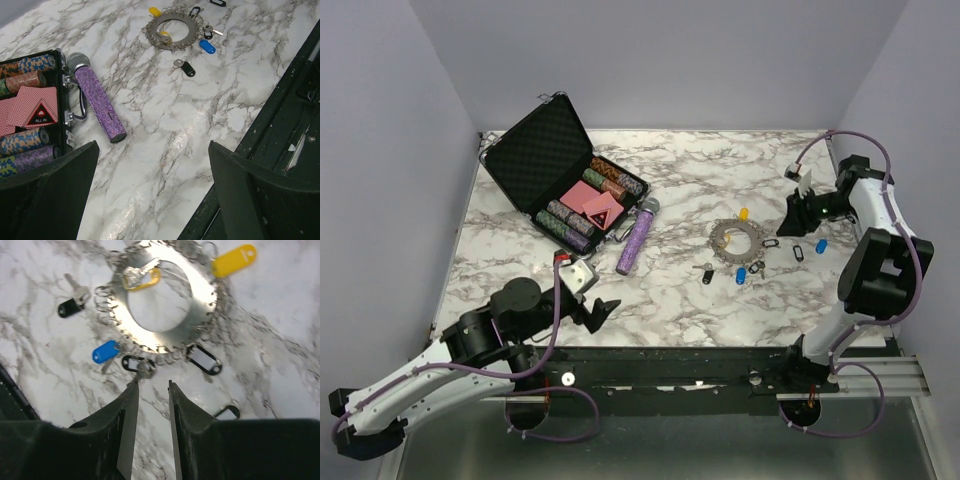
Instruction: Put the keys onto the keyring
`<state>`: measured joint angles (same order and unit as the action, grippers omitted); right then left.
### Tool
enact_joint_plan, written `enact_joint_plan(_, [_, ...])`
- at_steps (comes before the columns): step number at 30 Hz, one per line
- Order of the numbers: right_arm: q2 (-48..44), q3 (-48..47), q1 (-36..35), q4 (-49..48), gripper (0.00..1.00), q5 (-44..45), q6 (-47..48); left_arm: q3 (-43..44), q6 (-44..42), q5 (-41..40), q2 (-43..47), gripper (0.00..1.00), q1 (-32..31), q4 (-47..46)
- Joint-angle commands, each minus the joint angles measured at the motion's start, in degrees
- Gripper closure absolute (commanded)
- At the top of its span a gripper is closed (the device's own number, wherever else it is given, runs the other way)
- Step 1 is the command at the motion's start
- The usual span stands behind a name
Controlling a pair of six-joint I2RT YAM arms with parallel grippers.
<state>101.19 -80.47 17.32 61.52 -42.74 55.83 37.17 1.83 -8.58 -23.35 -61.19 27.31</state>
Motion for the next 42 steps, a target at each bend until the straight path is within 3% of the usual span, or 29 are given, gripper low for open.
enact_joint_plan(1, [-4.0, 3.8, -2.4, 6.9, 0.60, -11.0, 10.9, -1.0, 0.9, 4.9, 0.1, 0.01, 3.3, -1.7])
enact_joint_plan(6, [-9.3, 8.7, -3.3, 10.6, 0.47, -16.3, 25.2, -1.0, 1.6, 8.3, -0.8, 0.01, 7.1, -2.6])
enact_joint_plan(11, [-12.2, 12.1, -4.3, 9.0, 0.39, -16.5, 29.3, -1.3, 1.9, 8.5, -1.2, 0.01, 8.9, -3.1])
enact_joint_plan(13, [-12.2, 12.0, -4.7, 6.4, 0.39, -15.2, 25.4, -1.4, 1.9, 8.5, -1.3, 0.01, 9.3, -3.2])
enact_joint_plan(19, [-11.3, 11.1, -7.6, -11.1, 0.43, -1.7, -3.8, -1.6, 2.0, 10.1, -1.8, 0.01, 10.1, -3.3])
enact_joint_plan(25, [-4.7, 7.0, -8.0, -17.6, 0.43, 6.7, -18.5, -1.5, 2.0, 10.4, -2.0, 0.01, 10.5, -3.3])
enact_joint_plan(32, [6.2, -2.6, -8.1, -13.1, 0.43, 8.7, -21.9, -1.6, 2.2, 10.7, -1.8, 0.01, 10.5, -3.4])
enact_joint_plan(42, [12.4, -4.7, -8.1, -13.0, 0.48, 9.4, -23.0, -1.5, 2.0, 10.8, -1.7, 0.01, 10.6, -3.3])
